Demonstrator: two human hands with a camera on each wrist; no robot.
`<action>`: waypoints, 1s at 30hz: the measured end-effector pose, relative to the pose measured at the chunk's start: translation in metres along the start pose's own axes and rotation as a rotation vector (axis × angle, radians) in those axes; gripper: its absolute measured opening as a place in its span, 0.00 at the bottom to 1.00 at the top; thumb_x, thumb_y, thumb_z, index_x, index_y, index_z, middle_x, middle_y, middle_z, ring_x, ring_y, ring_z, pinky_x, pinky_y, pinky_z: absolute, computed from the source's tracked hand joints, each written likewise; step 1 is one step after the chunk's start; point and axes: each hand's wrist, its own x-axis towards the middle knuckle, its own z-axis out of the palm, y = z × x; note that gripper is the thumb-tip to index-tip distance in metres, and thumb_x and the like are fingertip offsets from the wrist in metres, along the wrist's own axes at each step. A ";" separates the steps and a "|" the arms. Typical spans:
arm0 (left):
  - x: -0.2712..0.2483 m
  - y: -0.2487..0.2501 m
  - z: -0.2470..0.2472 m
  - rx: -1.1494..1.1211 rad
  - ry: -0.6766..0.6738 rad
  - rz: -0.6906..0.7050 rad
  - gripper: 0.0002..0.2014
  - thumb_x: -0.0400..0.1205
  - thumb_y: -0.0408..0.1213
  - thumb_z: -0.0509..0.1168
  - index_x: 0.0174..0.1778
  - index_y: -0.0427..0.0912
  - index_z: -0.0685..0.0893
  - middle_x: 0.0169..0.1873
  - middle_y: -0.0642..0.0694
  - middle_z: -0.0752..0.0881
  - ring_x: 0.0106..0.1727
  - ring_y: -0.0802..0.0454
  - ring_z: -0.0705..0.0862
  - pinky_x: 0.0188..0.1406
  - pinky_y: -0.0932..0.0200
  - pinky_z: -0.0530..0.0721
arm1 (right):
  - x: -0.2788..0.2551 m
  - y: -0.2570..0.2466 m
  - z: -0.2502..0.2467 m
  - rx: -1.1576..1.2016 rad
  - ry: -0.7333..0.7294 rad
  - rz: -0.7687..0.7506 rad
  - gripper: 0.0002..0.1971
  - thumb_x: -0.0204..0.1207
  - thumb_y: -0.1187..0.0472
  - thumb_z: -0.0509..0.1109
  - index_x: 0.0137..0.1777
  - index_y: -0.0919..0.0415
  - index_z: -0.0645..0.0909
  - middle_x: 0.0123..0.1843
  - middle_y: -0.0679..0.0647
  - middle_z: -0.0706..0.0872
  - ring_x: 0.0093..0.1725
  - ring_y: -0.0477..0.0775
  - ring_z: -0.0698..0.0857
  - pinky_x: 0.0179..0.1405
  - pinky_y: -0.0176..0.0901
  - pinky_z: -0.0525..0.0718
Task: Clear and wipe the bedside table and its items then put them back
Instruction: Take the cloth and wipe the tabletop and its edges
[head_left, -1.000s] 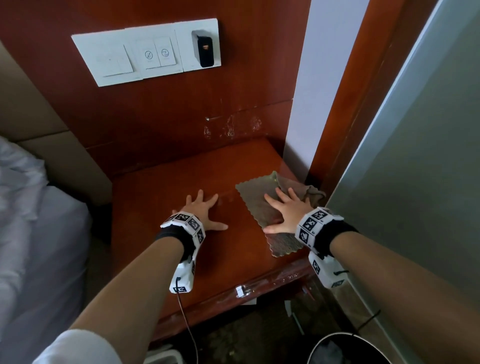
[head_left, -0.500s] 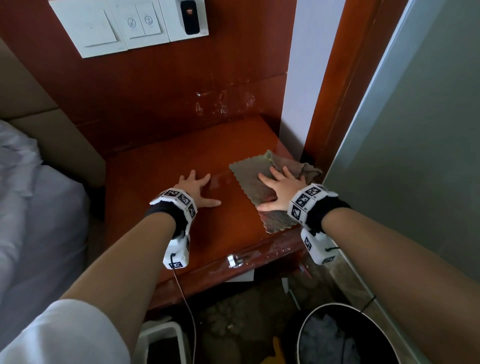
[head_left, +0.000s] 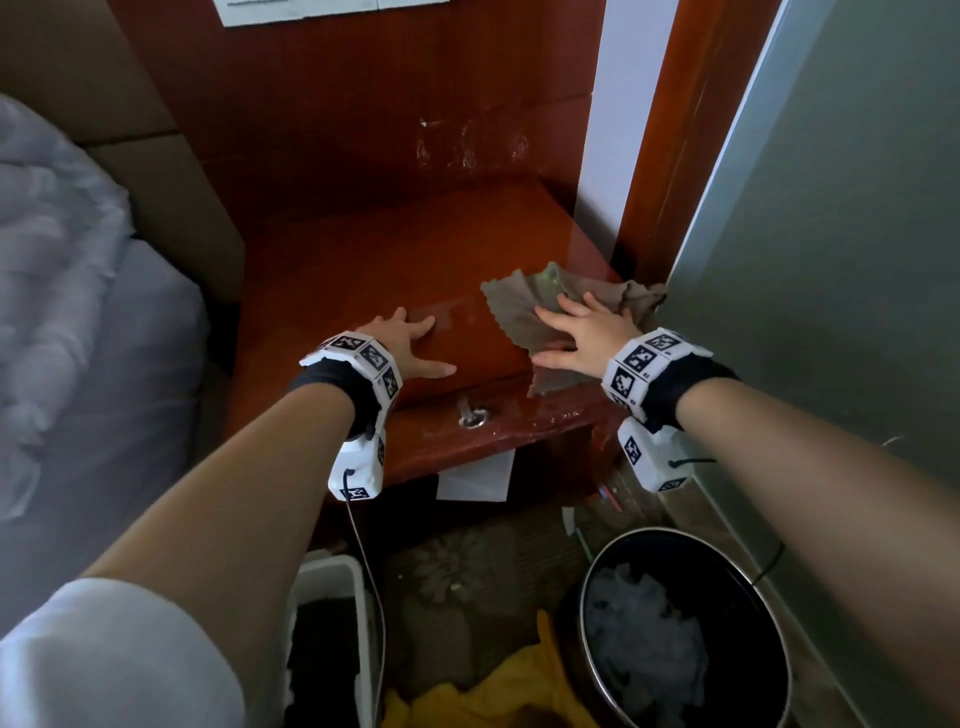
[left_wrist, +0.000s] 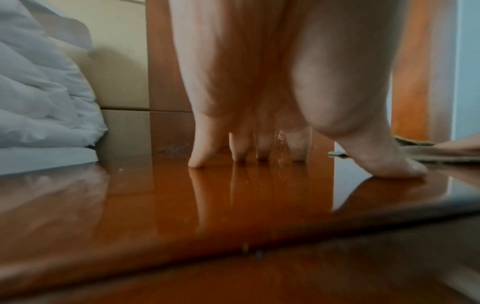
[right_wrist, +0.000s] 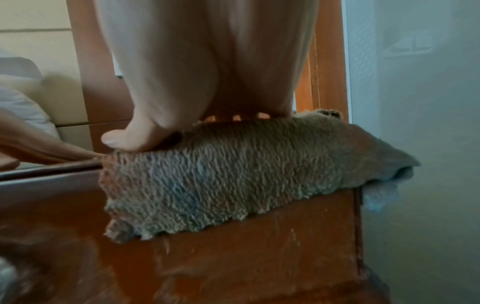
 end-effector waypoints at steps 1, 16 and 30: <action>-0.007 0.000 0.004 0.003 0.008 0.002 0.44 0.74 0.69 0.58 0.82 0.59 0.47 0.84 0.45 0.44 0.83 0.37 0.48 0.81 0.40 0.54 | -0.008 -0.001 0.006 -0.025 0.034 -0.019 0.39 0.75 0.33 0.60 0.82 0.39 0.48 0.86 0.49 0.47 0.84 0.61 0.43 0.79 0.69 0.52; -0.052 0.000 0.048 0.016 0.162 -0.001 0.45 0.73 0.66 0.64 0.82 0.60 0.47 0.84 0.48 0.47 0.83 0.41 0.50 0.77 0.32 0.61 | -0.028 -0.017 0.048 -0.322 0.397 -0.021 0.37 0.77 0.41 0.64 0.82 0.48 0.53 0.83 0.52 0.62 0.82 0.61 0.60 0.77 0.68 0.56; -0.049 0.003 0.055 -0.029 0.215 -0.016 0.44 0.75 0.60 0.66 0.82 0.62 0.46 0.84 0.50 0.46 0.84 0.42 0.47 0.75 0.24 0.51 | -0.017 0.042 0.035 -0.338 0.380 -0.037 0.43 0.70 0.45 0.73 0.82 0.50 0.56 0.82 0.56 0.64 0.81 0.64 0.63 0.76 0.61 0.65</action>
